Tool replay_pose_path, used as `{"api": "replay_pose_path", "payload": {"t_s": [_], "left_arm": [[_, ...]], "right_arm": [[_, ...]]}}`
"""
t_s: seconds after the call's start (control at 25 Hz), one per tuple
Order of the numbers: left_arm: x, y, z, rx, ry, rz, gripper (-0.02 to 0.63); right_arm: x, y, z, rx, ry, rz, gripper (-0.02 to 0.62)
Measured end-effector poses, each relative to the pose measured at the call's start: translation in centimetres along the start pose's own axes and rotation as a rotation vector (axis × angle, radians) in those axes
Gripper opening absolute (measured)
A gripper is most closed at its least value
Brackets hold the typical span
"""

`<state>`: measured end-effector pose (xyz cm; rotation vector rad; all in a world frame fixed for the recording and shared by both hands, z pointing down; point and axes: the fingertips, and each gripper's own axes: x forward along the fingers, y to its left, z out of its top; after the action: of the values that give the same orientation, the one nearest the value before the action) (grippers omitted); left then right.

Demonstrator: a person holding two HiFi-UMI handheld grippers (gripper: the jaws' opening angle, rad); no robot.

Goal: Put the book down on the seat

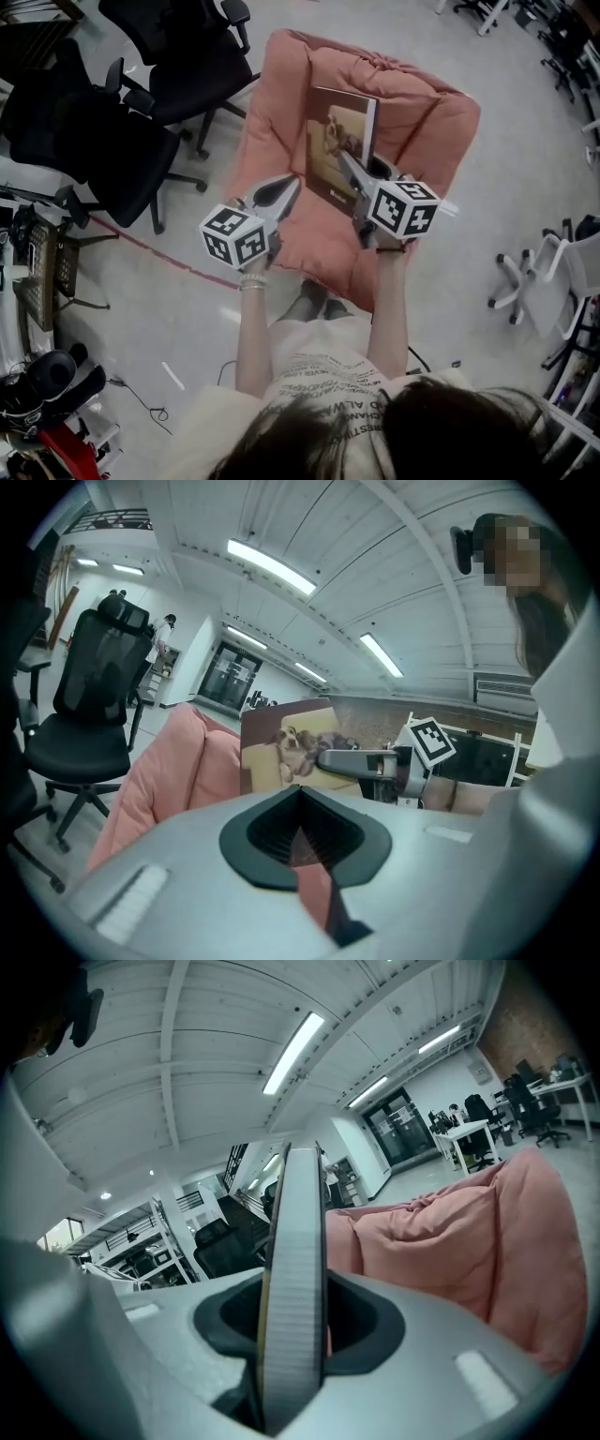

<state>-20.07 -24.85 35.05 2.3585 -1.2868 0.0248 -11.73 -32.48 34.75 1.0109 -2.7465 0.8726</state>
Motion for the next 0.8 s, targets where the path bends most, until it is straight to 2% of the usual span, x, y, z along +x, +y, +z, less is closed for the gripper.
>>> {"api": "replay_pose_path", "payload": {"t_s": [0.4, 0.56, 0.8], "left_arm": [[2.6, 4.6, -2.6, -0.053, 0.065, -0.004, -0.005], [4.5, 6.6, -3.5, -0.085, 0.085, 0.014, -0.005], [7.6, 8.2, -5.6, -0.113, 0.099, 0.01, -0.005]], "right_arm": [[4.3, -3.8, -3.1, 0.058, 0.059, -0.04, 0.147], [6.8, -5.3, -4.5, 0.076, 0.111, -0.019, 0.147], [10.1, -7.3, -5.9, 0.05, 0.162, 0.029, 0.147]]}}
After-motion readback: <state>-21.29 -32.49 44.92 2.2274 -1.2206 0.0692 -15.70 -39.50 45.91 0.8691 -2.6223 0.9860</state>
